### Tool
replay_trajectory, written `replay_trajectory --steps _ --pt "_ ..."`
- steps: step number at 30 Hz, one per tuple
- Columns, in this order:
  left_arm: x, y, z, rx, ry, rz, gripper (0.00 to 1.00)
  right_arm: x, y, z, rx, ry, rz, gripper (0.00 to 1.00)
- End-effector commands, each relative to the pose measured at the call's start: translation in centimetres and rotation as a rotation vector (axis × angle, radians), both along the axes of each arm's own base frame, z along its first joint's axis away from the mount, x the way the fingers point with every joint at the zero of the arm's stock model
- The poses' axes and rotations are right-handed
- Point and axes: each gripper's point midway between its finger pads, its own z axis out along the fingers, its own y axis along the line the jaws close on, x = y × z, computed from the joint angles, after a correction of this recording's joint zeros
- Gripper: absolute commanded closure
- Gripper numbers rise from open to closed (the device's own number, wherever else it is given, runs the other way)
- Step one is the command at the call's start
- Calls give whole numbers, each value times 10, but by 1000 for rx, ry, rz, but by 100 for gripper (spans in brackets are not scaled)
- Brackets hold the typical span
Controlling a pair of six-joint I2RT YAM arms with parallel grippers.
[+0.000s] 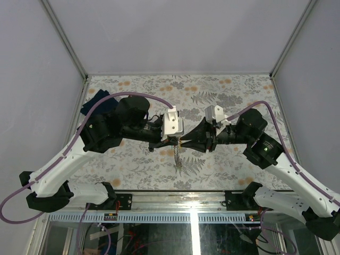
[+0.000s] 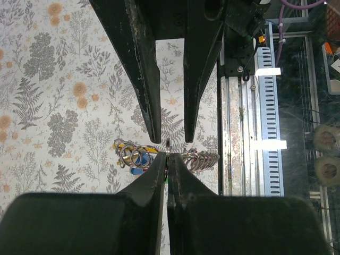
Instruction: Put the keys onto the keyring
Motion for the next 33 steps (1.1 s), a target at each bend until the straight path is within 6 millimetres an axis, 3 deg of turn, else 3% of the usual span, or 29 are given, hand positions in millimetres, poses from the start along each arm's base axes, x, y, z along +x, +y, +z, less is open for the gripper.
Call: replay_trajectory --steps 1,16,21,25,28,33 --pt "2 -1 20 -47 -53 -1 100 -5 2 18 46 -30 40 69" --pt "1 -3 23 -55 -49 -11 100 3 7 11 25 -14 26 69" --pt "1 -4 22 -53 -46 -14 100 4 8 12 32 -15 18 79" --pt "0 -4 22 -55 -46 -17 100 5 7 14 37 -19 12 100" --pt "-2 -3 25 -70 -52 -22 100 4 4 20 61 -38 -3 100" --pt "-7 -1 39 -172 -84 -22 82 -4 -4 41 150 -73 -14 100"
